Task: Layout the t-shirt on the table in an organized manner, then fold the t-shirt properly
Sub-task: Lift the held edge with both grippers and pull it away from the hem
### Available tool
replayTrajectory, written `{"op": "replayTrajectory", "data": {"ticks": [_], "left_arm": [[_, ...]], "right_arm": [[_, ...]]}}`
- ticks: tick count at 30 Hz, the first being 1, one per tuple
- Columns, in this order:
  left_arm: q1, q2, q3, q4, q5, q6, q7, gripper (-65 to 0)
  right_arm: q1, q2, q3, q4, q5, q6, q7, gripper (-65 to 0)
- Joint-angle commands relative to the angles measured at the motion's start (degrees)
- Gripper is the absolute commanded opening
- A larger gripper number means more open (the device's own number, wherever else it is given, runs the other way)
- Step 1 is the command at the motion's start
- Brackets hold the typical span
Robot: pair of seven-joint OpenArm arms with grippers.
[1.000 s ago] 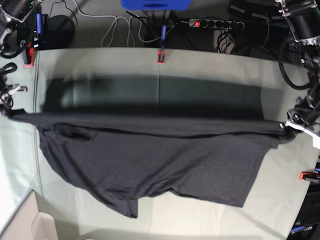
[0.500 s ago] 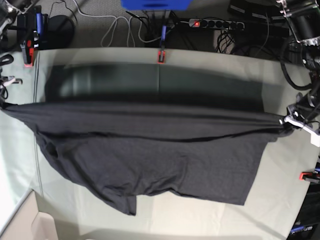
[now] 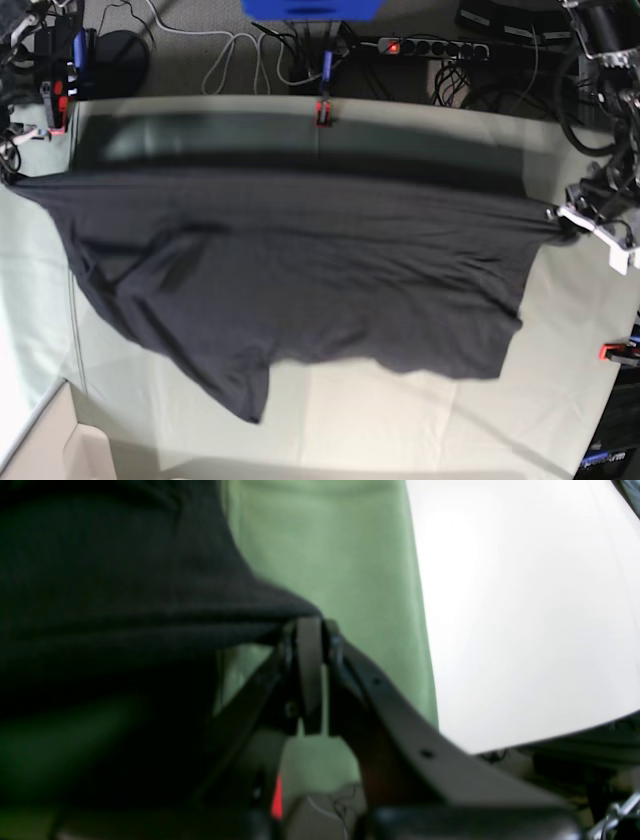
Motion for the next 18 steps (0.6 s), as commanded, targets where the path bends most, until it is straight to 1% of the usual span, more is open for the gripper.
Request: {"op": "replayTrajectory", "data": {"ticks": [1,4,7,12,15,18], "left_arm": [[-0.64,-1.42,-0.44,0.95,1.81,0.48,-1.12,-64.9],[-1.07,-1.34,-0.79,1.03,3.74,0.39,1.96,-64.9],[-1.07,-1.42,-0.7,1.65,3.48,0.39,4.24,-64.9],[-0.46,-0.98,-4.92,7.45,2.69,0.39,4.68,-64.9],[0.95,0.16,-5.36,6.31,3.04,0.39,4.68,-64.9],[3.41,0.51,-5.27,4.2,3.04,0.39,4.24,-64.9]], "right_arm": [[0.07,1.32,0.51,1.25,0.55,-1.15,1.92,-65.0],[0.07,1.32,0.51,1.25,0.55,-1.15,1.92,-65.0],[0.07,1.32,0.51,1.25,0.55,-1.15,1.92,-65.0],[-0.02,1.32,0.6,1.25,0.55,-1.15,1.92,-65.0],[-1.07,1.24,0.6,0.9,0.72,-1.15,1.92,-65.0],[-2.22,1.24,0.42,0.81,0.72,-1.15,2.1,-65.0]]}}
